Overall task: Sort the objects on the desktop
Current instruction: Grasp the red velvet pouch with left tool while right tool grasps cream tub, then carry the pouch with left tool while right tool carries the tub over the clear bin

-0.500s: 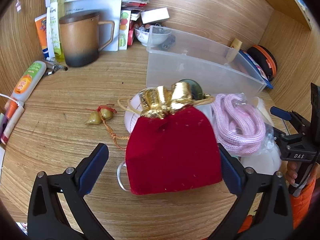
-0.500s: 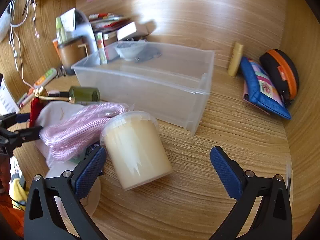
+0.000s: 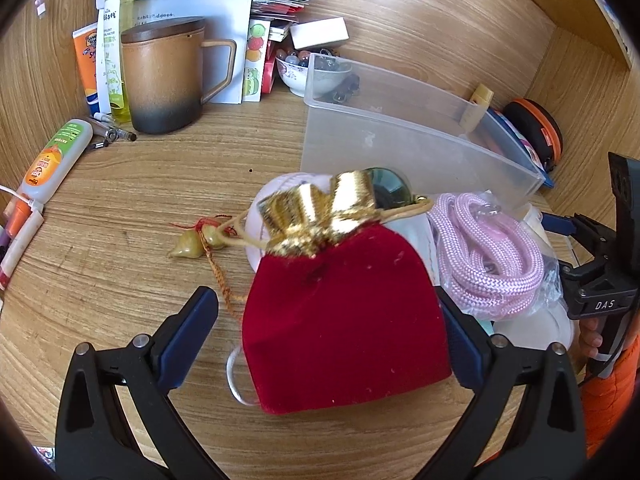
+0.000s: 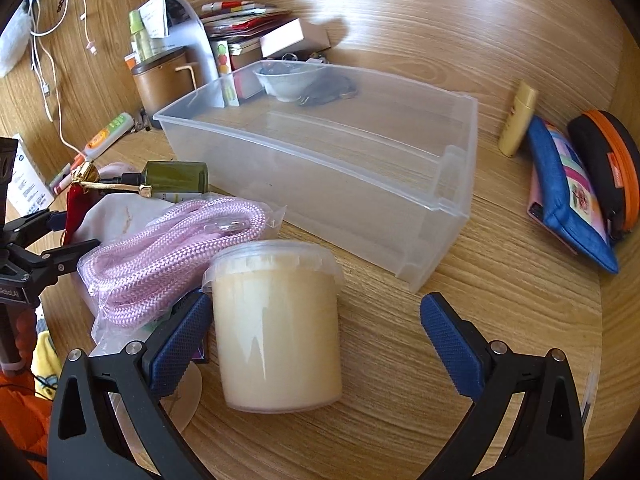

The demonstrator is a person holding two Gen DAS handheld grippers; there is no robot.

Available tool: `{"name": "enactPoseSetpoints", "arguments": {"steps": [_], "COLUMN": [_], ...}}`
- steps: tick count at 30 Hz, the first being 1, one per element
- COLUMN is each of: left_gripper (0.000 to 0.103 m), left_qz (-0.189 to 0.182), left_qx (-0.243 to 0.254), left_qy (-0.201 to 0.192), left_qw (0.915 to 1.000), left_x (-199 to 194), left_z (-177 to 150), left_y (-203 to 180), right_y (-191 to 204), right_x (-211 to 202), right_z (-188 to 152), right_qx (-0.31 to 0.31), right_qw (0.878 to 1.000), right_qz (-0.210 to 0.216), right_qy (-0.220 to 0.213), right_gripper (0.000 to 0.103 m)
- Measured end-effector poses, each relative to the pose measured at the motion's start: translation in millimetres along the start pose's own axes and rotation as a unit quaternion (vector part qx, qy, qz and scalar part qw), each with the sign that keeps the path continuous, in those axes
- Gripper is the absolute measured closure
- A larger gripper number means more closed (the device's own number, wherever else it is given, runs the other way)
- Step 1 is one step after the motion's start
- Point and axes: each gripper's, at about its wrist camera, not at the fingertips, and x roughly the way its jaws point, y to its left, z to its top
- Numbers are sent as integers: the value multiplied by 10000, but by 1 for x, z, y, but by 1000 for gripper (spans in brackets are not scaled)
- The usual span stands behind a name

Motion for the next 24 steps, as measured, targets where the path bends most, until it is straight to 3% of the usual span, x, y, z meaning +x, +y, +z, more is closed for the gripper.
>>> {"name": "enactPoseSetpoints", "arguments": {"steps": [3, 8, 15, 24], "left_gripper": [0, 19, 24, 39], "left_qz": [19, -152, -190, -188], "left_qx": [25, 109, 175, 303], "left_qy": [-54, -56, -132, -245], "left_qw": [10000, 9998, 9996, 9991], "left_x": [1, 2, 1, -6], "left_z": [1, 1, 0, 1], "left_y": [0, -4, -7, -9], "right_y": [1, 2, 5, 6], "right_x": [4, 9, 13, 5], "right_z": [4, 7, 10, 9], "right_qx": [-96, -119, -81, -26], "right_qw": [9999, 9993, 9976, 9996], "right_qz": [64, 310, 655, 265], "right_qy": [73, 196, 227, 74], "right_gripper": [2, 11, 37, 37]}}
